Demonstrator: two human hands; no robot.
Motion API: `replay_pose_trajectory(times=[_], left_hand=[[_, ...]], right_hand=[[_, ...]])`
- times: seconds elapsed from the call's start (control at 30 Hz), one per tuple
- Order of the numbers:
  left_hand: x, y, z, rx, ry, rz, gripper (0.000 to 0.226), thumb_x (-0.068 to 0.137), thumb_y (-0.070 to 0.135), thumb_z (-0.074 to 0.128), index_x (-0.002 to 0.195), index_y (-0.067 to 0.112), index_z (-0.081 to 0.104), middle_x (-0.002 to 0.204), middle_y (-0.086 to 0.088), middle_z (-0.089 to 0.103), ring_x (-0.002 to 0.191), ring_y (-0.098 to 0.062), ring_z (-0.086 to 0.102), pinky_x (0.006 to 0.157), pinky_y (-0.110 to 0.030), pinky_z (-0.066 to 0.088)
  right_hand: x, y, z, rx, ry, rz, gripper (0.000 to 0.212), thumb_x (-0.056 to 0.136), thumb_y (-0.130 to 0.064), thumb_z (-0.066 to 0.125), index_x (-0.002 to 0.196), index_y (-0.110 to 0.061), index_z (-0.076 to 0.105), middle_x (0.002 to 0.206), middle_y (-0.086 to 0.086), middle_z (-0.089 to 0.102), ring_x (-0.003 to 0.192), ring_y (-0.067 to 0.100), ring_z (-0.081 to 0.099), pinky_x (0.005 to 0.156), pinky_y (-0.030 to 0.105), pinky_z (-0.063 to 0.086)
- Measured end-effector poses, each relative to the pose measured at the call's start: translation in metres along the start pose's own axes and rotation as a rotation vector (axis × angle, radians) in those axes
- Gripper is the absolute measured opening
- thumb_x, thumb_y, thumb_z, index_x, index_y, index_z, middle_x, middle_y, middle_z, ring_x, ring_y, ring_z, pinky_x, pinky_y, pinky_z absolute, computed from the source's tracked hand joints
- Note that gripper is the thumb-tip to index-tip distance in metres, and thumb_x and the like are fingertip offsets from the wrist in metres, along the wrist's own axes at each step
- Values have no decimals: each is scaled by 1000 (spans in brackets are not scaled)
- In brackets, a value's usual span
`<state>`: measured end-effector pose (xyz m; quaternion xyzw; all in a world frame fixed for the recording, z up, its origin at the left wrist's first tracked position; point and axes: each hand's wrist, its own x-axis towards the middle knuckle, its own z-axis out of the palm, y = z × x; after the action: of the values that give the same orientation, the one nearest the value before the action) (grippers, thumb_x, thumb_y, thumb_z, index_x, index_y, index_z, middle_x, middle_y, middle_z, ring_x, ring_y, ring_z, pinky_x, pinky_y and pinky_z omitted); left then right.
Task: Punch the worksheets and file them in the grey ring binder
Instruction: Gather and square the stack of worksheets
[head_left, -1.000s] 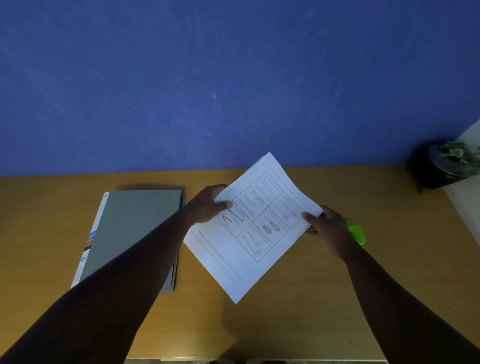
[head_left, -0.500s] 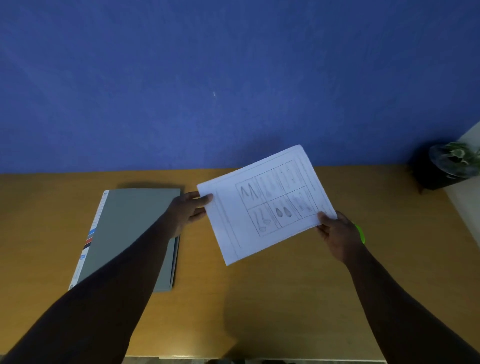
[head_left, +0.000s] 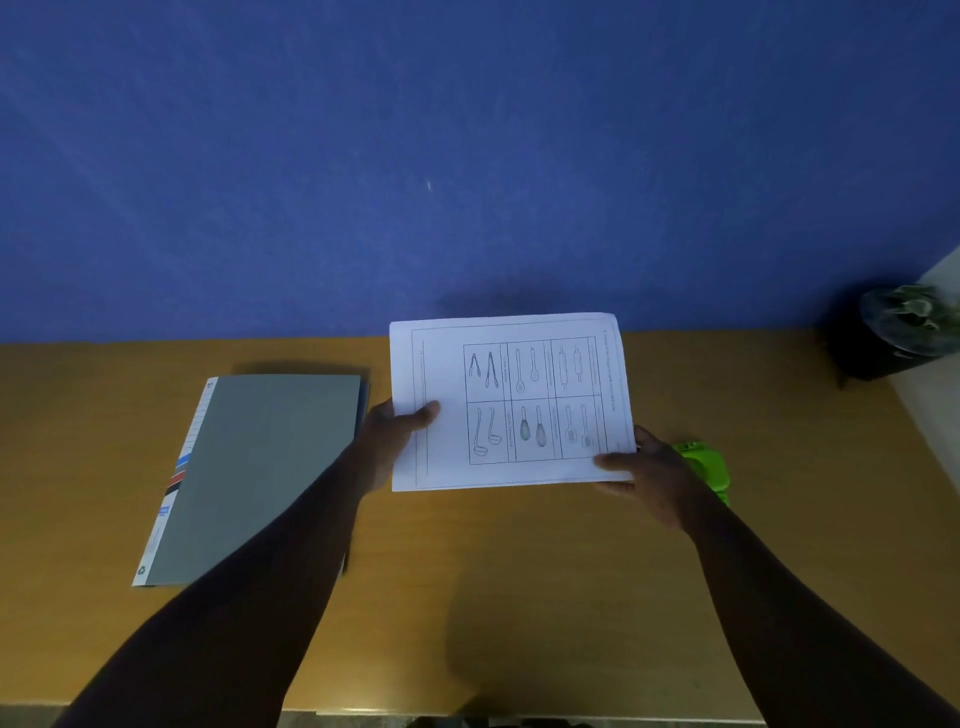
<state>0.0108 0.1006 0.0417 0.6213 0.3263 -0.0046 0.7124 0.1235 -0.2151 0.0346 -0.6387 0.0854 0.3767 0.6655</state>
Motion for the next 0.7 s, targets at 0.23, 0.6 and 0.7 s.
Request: replay_pose_trajectory(times=[0.23, 0.6, 0.7], left_hand=[[-6, 4, -2, 80, -55, 92, 26, 92, 20, 68, 116, 27, 62, 116, 7, 71, 106, -8, 67, 91, -29, 53], [-1, -7, 6, 220, 68, 191, 24, 87, 19, 75, 108, 23, 66, 105, 6, 71, 95, -9, 67, 72, -17, 53], [-2, -13, 8, 269, 48, 191, 21, 88, 18, 74, 108, 19, 67, 101, 4, 71, 94, -15, 68, 76, -22, 55]], right_hand=[[5, 3, -2, -179, 62, -65, 44, 71, -8, 83, 111, -20, 69, 108, -1, 74, 100, 18, 69, 90, 38, 54], [4, 5, 11, -383, 344, -225, 34, 72, 2, 80, 99, -14, 66, 96, 5, 69, 87, 24, 66, 75, 32, 53], [5, 6, 11, -371, 388, -264, 30, 74, 0, 79, 97, -14, 64, 98, 7, 68, 90, 22, 64, 76, 30, 49]])
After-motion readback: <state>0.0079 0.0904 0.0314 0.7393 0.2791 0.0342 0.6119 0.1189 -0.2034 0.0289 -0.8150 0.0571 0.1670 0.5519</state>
